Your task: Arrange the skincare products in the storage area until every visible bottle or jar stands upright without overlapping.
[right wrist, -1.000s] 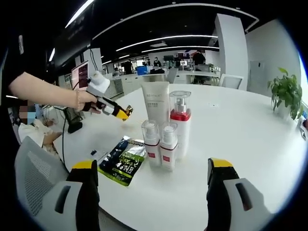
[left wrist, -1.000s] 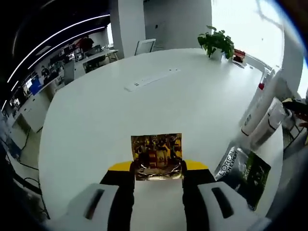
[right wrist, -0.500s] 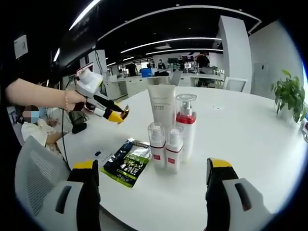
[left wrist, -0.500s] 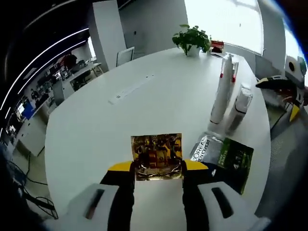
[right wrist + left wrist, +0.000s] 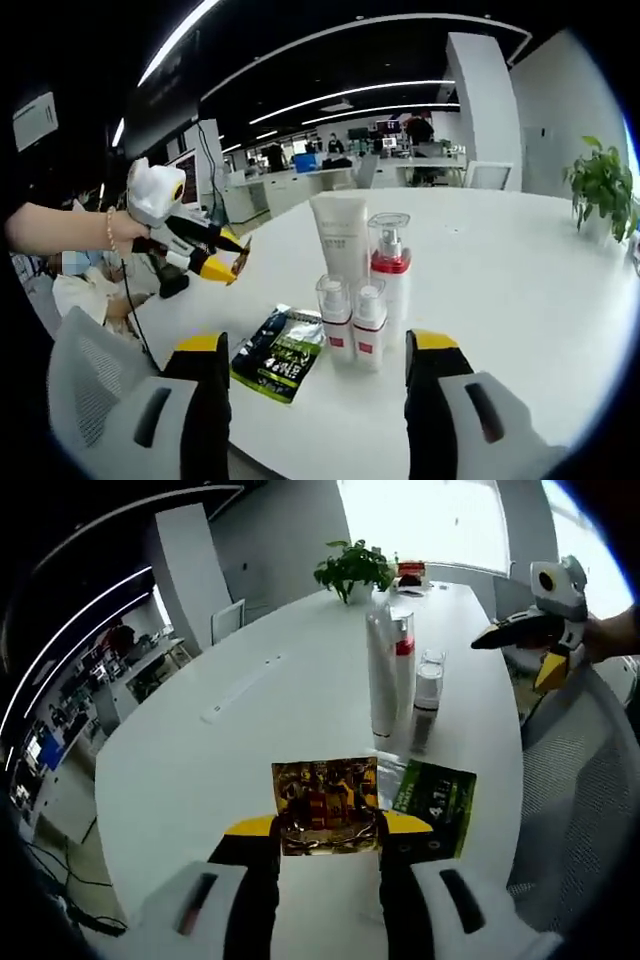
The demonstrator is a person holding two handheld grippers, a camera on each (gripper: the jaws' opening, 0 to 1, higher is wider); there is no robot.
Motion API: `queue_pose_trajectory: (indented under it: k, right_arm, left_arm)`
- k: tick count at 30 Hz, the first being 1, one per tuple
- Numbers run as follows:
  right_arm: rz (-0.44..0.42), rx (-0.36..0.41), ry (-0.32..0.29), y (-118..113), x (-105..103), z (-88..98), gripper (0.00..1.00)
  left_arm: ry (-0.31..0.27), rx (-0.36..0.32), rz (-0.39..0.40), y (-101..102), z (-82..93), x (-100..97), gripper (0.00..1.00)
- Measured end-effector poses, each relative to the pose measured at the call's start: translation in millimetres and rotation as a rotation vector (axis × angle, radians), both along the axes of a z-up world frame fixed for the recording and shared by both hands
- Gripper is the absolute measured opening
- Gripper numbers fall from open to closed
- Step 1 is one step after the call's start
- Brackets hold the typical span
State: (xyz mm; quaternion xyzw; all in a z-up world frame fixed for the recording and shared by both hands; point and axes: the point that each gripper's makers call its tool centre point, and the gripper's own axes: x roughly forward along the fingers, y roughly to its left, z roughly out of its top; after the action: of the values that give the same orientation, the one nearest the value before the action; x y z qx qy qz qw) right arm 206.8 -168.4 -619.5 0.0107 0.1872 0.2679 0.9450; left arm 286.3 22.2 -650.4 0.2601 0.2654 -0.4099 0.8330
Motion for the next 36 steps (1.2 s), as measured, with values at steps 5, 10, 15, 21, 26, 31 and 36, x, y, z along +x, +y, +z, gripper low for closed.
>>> queue_pose_trajectory:
  k: [5, 10, 15, 21, 26, 31, 36]
  right_arm:
    - [0.065, 0.038, -0.032, 23, 1, 21.7, 0.56]
    - [0.147, 0.078, 0.003, 52, 6, 28.7, 0.44]
    - [0.201, 0.146, 0.068, 85, 13, 31.8, 0.38]
    - [0.249, 0.159, 0.125, 117, 19, 25.7, 0.29]
    - [0.272, 0.182, 0.211, 132, 20, 11.2, 0.23]
    - [0.278, 0.189, 0.257, 135, 21, 0.1, 0.16]
    - [0.279, 0.206, 0.287, 135, 20, -4.5, 0.02]
  left_arm:
    - [-0.024, 0.026, -0.056, -6, 7.6, -19.8, 0.37]
    - [-0.029, 0.035, -0.084, -12, 12.3, -34.9, 0.37]
    - [-0.034, 0.049, -0.131, -17, 9.7, -48.1, 0.37]
    - [-0.035, 0.067, -0.171, -28, 8.4, -65.6, 0.37]
    - [-0.045, 0.084, -0.2, -36, 11.9, -79.0, 0.37]
    - [-0.049, 0.093, -0.224, -41, 14.2, -84.9, 0.37]
    - [-0.043, 0.087, -0.239, -47, 15.1, -87.8, 0.37]
